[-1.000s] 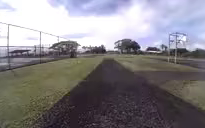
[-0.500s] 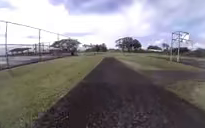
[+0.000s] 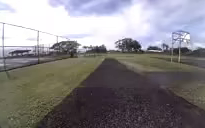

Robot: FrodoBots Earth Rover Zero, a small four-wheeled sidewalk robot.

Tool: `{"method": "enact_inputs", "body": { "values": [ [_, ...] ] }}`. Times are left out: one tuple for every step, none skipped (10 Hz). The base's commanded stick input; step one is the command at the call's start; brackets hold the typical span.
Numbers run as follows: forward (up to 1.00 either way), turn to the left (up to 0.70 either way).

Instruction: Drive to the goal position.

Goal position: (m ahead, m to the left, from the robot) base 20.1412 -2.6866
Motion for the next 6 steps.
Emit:
{"method": "enact_inputs", "body": {
  "values": [
    [0.5, 0.0],
    [0.5, 0.0],
    [0.5, 0.0],
    [0.5, 0.0],
    [0.5, 0.0],
    [0.5, 0.0]
  ]
}}
